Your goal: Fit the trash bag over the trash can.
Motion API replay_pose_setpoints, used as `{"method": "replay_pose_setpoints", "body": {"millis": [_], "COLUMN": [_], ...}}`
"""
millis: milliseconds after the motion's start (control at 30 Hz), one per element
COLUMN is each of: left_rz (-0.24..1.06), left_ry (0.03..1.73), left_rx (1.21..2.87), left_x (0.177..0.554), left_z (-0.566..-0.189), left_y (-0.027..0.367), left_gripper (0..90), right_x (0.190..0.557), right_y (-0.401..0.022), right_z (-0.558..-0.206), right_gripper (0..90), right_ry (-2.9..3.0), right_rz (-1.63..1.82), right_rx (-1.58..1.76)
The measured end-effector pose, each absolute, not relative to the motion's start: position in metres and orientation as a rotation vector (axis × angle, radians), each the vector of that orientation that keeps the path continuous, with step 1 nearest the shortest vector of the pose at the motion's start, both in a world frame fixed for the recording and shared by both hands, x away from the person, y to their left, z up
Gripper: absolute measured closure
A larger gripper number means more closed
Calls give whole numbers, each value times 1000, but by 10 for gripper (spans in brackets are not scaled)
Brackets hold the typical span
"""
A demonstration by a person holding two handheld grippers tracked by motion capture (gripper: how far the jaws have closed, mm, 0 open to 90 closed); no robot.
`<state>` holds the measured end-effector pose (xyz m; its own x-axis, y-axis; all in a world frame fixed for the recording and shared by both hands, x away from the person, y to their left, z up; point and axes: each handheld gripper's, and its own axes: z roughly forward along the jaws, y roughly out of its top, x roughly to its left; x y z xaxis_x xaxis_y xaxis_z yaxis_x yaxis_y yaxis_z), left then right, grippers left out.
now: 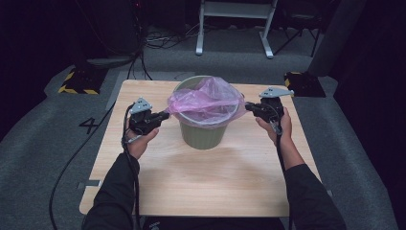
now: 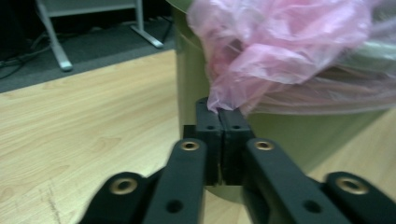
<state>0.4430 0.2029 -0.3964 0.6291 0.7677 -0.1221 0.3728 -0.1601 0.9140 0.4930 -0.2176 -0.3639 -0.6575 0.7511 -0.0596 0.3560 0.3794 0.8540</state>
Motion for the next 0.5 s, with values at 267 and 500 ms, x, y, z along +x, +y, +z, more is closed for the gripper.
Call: {"method": "replay_pose_setpoints", "body": {"millis": [267, 500], "left_rz": [495, 529], "left_ry": [864, 796], "left_rx": [1698, 1672], "left_x": [420, 407], "left_z": [-379, -354], "left_y": [217, 227], "left_gripper": [274, 192], "right_x": [488, 481], "right_y": [-225, -224], "right_z": [-358, -347], "right_gripper": [790, 543], "right_ry": [2157, 2129], "right_rz": [1260, 1316], "right_rx": [955, 912]}}
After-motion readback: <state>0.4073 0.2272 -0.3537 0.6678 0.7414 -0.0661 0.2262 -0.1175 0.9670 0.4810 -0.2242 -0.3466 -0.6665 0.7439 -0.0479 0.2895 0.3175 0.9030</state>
